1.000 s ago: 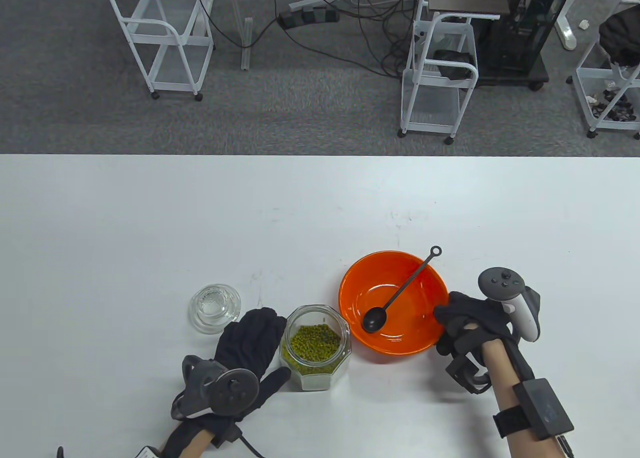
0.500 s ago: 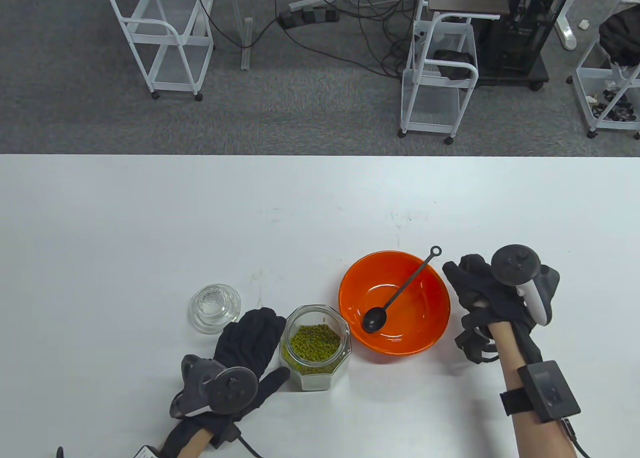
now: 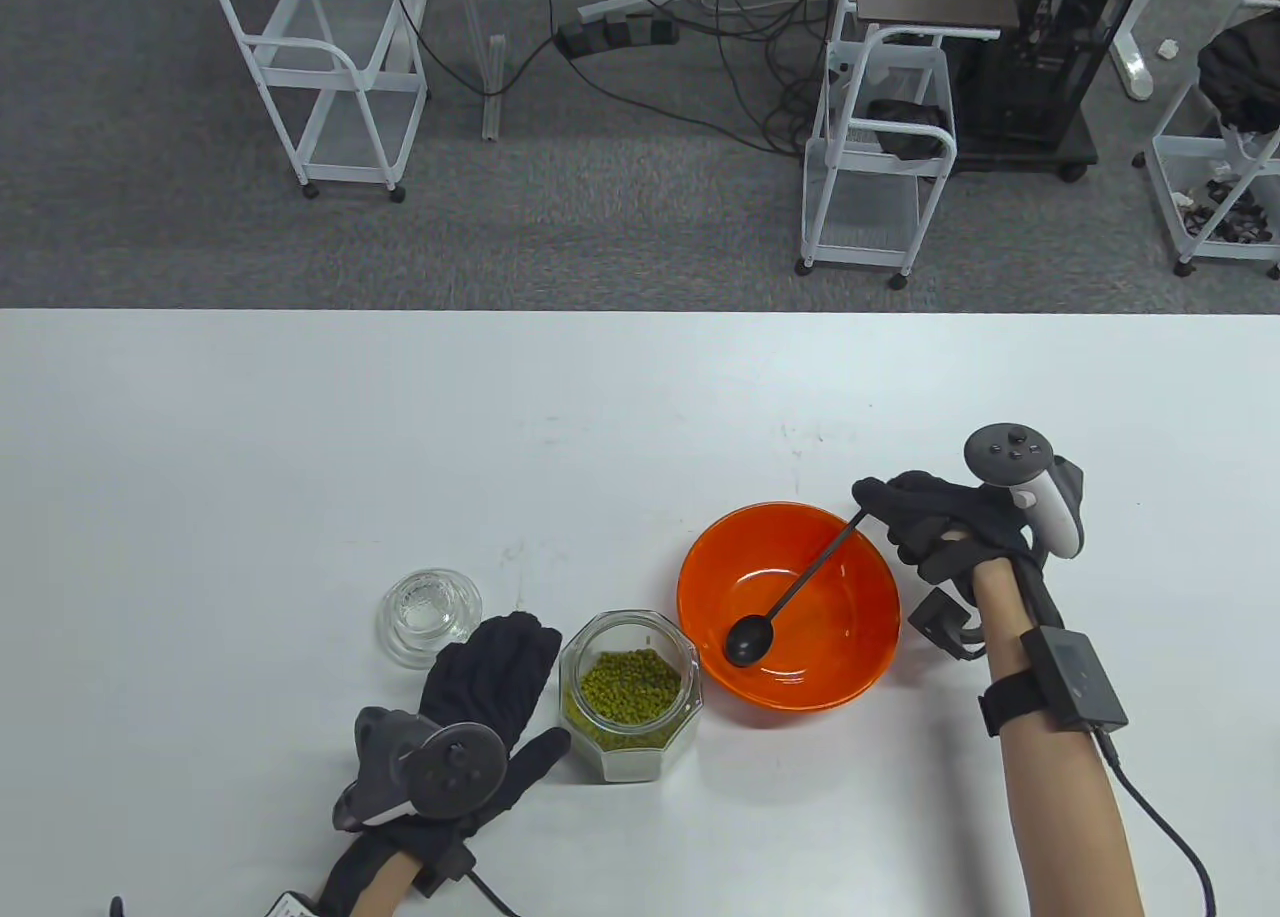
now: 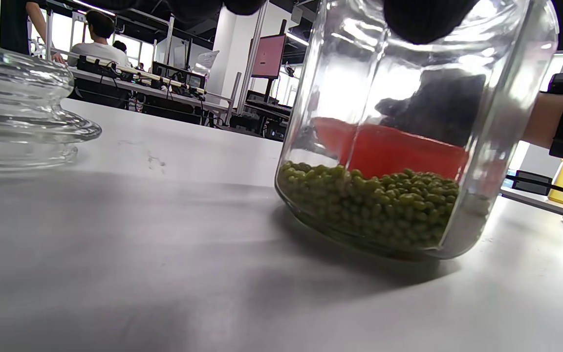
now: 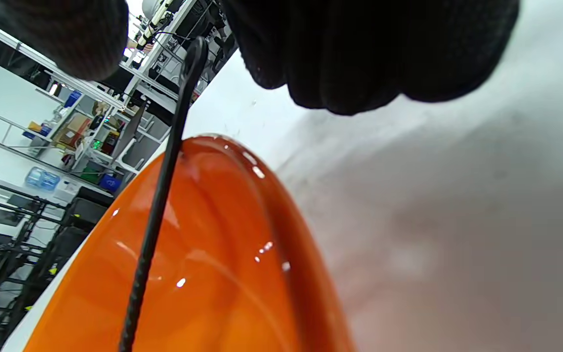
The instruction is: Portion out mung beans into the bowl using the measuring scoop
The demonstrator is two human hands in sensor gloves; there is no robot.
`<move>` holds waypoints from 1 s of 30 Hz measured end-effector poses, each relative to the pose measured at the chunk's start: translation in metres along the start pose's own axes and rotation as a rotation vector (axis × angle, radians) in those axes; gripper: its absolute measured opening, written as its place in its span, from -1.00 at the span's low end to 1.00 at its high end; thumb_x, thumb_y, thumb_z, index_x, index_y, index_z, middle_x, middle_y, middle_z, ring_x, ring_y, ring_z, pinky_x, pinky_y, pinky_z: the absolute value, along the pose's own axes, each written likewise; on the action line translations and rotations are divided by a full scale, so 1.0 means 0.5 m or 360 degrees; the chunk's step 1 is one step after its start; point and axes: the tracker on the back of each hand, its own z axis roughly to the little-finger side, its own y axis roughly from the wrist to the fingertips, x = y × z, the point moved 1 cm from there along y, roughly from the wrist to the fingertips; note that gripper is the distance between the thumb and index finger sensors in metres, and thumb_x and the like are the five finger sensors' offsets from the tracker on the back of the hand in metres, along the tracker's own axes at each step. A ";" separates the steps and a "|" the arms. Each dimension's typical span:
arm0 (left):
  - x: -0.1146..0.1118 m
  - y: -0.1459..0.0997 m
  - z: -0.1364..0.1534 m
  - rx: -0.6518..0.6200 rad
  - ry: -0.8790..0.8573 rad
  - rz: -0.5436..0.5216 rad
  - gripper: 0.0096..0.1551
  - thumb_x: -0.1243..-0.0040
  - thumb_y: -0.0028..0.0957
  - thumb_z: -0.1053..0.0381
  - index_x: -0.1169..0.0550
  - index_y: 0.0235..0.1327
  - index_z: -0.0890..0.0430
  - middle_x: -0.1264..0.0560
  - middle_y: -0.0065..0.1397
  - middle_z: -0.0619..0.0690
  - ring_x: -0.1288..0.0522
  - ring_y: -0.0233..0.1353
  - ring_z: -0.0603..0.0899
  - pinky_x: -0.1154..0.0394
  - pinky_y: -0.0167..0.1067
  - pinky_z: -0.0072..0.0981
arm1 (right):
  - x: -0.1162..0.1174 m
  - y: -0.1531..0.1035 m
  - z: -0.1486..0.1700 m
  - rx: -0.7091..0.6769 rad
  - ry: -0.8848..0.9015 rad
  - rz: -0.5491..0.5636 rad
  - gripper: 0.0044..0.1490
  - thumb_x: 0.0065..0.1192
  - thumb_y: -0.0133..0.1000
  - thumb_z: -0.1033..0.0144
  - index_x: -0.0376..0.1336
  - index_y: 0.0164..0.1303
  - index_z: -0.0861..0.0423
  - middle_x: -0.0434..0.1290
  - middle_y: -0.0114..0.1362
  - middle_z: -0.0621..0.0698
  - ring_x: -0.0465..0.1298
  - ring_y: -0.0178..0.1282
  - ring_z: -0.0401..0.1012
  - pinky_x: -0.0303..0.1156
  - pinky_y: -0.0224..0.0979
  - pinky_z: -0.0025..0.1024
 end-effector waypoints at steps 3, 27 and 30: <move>0.001 0.000 0.003 0.0013 -0.0008 -0.0002 0.07 0.00 0.18 -0.33 0.13 0.77 0.05 0.08 0.82 0.28 0.00 0.75 0.46 -0.07 0.50 0.58 | 0.008 0.016 0.007 0.0031 -0.0057 -0.0125 0.12 0.10 0.11 -0.44 0.20 0.51 0.29 0.42 0.30 0.31 0.53 0.01 0.12 0.54 0.01 0.00; 0.003 -0.002 0.005 0.0010 0.0016 -0.0020 0.07 0.00 0.19 -0.32 0.13 0.78 0.05 0.08 0.82 0.28 0.00 0.75 0.47 -0.06 0.50 0.58 | 0.022 0.004 -0.009 -0.0263 0.0413 0.0030 -0.24 0.10 0.22 -0.18 0.38 0.35 0.18 0.25 0.45 0.33 0.40 0.25 0.23 0.29 0.35 0.34; 0.003 -0.003 0.004 -0.0004 0.0023 -0.0023 0.07 0.00 0.18 -0.32 0.13 0.78 0.05 0.08 0.82 0.29 0.00 0.75 0.47 -0.07 0.50 0.58 | 0.010 -0.024 -0.020 -0.0342 0.0371 0.0180 -0.27 0.10 0.22 -0.18 0.40 0.29 0.16 0.26 0.44 0.29 0.40 0.24 0.20 0.24 0.38 0.36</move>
